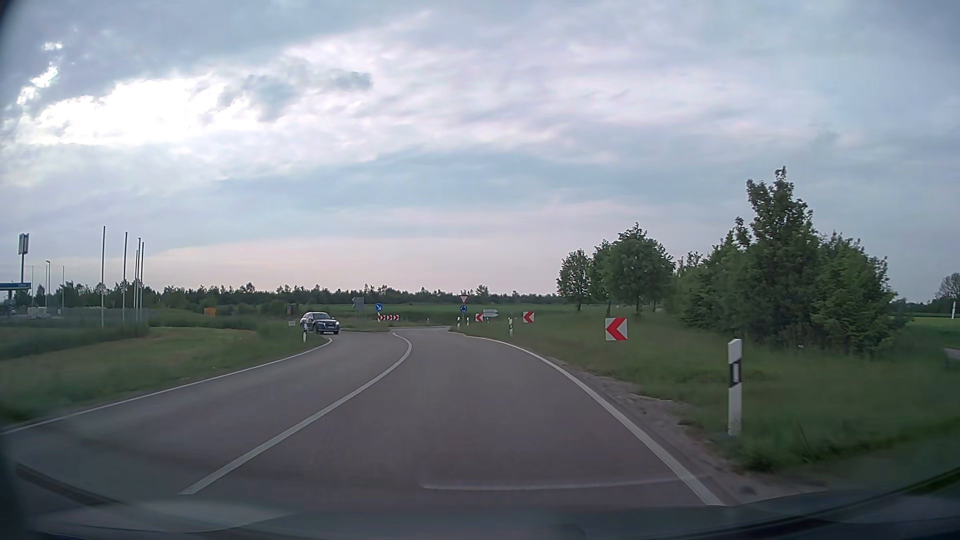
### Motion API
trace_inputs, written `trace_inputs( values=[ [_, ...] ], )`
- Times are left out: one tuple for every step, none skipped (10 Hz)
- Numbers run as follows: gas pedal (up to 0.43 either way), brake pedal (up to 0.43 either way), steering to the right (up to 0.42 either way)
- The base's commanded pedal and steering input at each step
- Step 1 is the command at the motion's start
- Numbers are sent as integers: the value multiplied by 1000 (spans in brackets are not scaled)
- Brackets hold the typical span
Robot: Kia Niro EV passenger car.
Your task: Follow the waypoints while adhering to traffic rules and regulations
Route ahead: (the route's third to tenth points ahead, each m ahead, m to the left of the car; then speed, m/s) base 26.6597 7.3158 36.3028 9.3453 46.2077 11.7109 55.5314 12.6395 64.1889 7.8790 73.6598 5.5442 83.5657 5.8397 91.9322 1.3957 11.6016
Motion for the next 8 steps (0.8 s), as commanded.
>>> trace_inputs(
  values=[
    [20,0,-24],
    [8,0,-24],
    [0,0,-25],
    [0,0,-26],
    [0,0,-28],
    [0,0,-29],
    [0,0,-29],
    [0,0,-30]
  ],
)
